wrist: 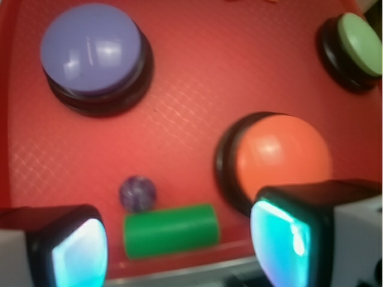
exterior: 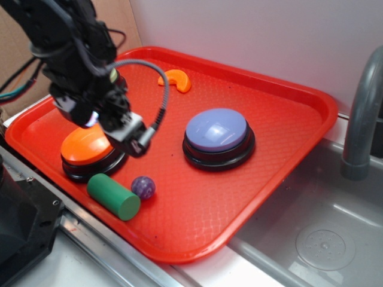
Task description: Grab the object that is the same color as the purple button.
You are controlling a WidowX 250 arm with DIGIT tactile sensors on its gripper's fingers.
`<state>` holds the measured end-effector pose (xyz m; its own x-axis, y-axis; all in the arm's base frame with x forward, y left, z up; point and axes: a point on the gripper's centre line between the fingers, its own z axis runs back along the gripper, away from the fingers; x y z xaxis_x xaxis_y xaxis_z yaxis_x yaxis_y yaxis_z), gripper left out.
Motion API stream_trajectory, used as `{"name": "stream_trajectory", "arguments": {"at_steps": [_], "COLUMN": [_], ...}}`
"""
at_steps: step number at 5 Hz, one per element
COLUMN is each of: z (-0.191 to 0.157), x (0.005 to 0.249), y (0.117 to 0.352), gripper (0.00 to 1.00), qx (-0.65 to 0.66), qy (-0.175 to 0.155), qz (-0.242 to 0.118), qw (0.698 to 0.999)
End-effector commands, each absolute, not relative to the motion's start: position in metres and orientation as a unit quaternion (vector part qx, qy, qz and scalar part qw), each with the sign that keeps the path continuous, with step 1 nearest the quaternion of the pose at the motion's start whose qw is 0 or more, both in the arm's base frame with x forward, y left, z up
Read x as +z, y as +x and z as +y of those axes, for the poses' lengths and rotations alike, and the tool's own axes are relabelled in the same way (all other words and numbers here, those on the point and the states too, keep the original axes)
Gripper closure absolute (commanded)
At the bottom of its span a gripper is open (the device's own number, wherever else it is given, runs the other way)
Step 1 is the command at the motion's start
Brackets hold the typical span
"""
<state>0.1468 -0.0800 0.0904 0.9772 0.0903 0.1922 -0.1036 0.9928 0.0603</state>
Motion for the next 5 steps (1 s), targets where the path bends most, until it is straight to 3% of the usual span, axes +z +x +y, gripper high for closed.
{"name": "stream_trajectory", "arguments": {"at_steps": [1, 4, 5], "z": [-0.102, -0.095, -0.092], "x": [0.052, 0.024, 0.016], "y": [0.163, 0.165, 0.166], "gripper": [0.00, 0.00, 0.00], "qx": [0.034, 0.037, 0.031], "qy": [0.005, 0.001, -0.026], "qz": [-0.111, -0.081, -0.063], "qw": [0.993, 0.996, 0.997]}}
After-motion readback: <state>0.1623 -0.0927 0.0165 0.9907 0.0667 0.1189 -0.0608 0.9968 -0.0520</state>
